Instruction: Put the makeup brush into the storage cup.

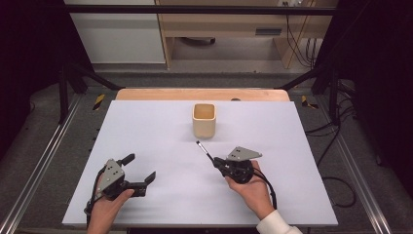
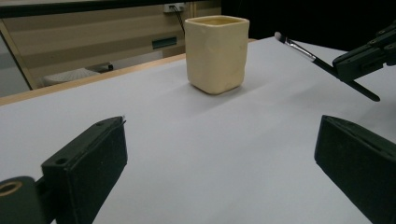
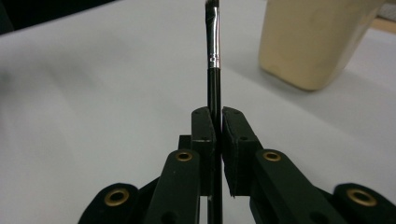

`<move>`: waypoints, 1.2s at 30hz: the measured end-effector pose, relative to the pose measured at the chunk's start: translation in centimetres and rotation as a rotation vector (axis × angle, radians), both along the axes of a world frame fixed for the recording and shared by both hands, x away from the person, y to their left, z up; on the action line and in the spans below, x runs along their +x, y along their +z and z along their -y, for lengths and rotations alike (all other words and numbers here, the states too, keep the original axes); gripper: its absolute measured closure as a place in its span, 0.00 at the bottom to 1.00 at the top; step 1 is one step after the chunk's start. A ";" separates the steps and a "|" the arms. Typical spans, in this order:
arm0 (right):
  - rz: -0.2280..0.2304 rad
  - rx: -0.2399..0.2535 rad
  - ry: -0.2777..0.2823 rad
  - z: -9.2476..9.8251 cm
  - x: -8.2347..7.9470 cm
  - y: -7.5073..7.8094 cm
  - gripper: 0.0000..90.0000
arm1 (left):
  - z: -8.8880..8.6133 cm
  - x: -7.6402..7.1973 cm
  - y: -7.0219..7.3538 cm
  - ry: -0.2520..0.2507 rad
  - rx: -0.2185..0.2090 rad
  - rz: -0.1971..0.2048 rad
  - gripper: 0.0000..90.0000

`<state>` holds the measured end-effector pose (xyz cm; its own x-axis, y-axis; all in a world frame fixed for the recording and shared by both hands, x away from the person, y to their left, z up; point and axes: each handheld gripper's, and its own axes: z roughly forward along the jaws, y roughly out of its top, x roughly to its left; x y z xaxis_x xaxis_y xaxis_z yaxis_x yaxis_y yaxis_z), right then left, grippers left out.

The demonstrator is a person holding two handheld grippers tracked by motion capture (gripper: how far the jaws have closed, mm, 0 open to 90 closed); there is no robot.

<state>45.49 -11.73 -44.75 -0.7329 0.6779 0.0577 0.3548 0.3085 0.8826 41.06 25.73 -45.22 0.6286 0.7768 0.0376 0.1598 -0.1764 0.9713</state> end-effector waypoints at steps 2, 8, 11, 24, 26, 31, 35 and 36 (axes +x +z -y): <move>0.030 0.035 -0.016 0.4 -0.1 0.3 0.93 | 0.3 -0.1 0.2 0.003 -0.019 0.003 0.03; 0.097 0.101 -0.039 1.2 -0.9 1.0 0.93 | 1.7 0.2 1.3 0.004 -0.007 0.014 0.04; 0.115 0.130 -0.047 1.5 -1.0 1.0 0.93 | 3.3 0.3 2.7 0.004 0.020 0.022 0.04; 0.185 0.144 -0.049 1.1 -1.4 0.8 0.93 | 7.2 1.1 6.2 -0.004 -0.019 -0.002 0.09; 0.198 0.148 -0.043 0.8 -1.4 0.7 0.93 | 8.0 1.2 6.5 -0.017 -0.030 -0.007 0.11; 0.235 0.169 -0.036 0.3 -1.4 0.7 0.93 | 9.4 1.5 6.6 -0.042 -0.063 -0.032 0.14; 0.244 0.167 -0.028 -0.1 -1.4 0.6 0.93 | 10.1 1.6 6.4 -0.051 -0.084 -0.047 0.20; 0.244 0.167 -0.028 -0.1 -1.4 0.6 0.93 | 10.1 1.6 6.4 -0.051 -0.084 -0.047 0.22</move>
